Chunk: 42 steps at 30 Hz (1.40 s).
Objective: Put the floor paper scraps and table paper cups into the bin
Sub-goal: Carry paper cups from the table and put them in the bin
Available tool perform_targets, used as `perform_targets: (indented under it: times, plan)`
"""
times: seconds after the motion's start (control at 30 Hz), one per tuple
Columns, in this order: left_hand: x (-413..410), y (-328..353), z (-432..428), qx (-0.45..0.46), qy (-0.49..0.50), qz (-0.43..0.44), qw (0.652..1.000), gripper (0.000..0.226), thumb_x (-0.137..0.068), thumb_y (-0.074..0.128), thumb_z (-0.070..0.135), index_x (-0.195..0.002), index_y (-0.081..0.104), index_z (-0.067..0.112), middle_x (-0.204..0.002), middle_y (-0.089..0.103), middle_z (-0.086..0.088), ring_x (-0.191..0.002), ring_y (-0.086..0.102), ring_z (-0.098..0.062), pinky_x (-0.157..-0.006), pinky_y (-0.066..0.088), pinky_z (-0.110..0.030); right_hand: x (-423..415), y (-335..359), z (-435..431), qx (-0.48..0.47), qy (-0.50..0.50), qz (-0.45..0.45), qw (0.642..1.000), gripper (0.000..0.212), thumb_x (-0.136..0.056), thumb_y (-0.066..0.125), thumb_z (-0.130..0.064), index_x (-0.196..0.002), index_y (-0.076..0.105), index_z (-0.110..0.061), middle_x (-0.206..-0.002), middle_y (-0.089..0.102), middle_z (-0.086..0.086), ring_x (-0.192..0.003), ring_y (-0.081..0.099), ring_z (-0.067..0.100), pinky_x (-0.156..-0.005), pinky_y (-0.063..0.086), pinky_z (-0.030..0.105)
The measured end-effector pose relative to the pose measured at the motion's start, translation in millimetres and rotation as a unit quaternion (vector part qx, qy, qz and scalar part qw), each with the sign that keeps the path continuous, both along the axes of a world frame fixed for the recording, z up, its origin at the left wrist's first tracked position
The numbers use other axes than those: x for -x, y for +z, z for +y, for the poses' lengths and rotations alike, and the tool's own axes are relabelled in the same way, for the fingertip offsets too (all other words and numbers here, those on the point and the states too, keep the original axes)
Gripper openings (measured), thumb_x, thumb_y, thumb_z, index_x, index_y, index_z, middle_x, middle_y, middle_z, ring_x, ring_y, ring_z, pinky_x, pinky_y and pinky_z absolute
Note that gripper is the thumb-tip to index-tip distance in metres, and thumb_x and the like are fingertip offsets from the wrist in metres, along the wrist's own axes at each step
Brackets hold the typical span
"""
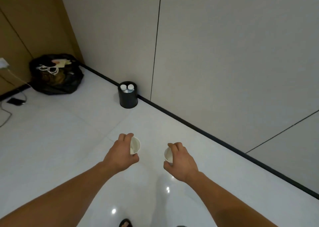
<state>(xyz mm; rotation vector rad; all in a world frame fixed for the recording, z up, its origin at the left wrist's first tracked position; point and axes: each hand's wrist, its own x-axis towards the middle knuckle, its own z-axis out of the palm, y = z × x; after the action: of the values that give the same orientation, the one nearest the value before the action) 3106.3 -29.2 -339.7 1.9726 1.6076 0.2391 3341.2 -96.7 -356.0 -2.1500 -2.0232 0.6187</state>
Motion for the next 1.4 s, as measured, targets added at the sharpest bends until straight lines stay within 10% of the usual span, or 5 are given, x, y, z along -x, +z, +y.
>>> perform_targets:
  times: [0.83, 1.4]
  plan:
    - [51.7, 2.7, 404.1, 0.008, 0.131, -0.028, 0.991, 0.081, -0.078, 0.069, 0.034, -0.145, 0.025, 0.022, -0.138, 0.032, 0.001, -0.117, 0.046, -0.021, -0.098, 0.045, -0.034, 55.5, -11.2, 484.9, -0.02, 0.138, 0.019, 0.99, 0.072, -0.087, 0.055, -0.047, -0.149, 0.028, -0.022, -0.141, 0.033, -0.003, -0.123, 0.04, 0.02, -0.096, 0.044, 0.029]
    - [96.0, -41.9, 735.1, 0.048, 0.033, -0.029, 0.998, 0.091, -0.077, 0.07, 0.037, -0.149, 0.015, 0.025, -0.137, 0.031, 0.001, -0.118, 0.045, -0.021, -0.094, 0.048, -0.034, 98.4, -53.7, 741.6, -0.006, 0.022, 0.051, 0.998, 0.071, -0.087, 0.061, -0.051, -0.145, 0.031, -0.025, -0.139, 0.038, -0.002, -0.118, 0.044, 0.013, -0.089, 0.038, 0.016]
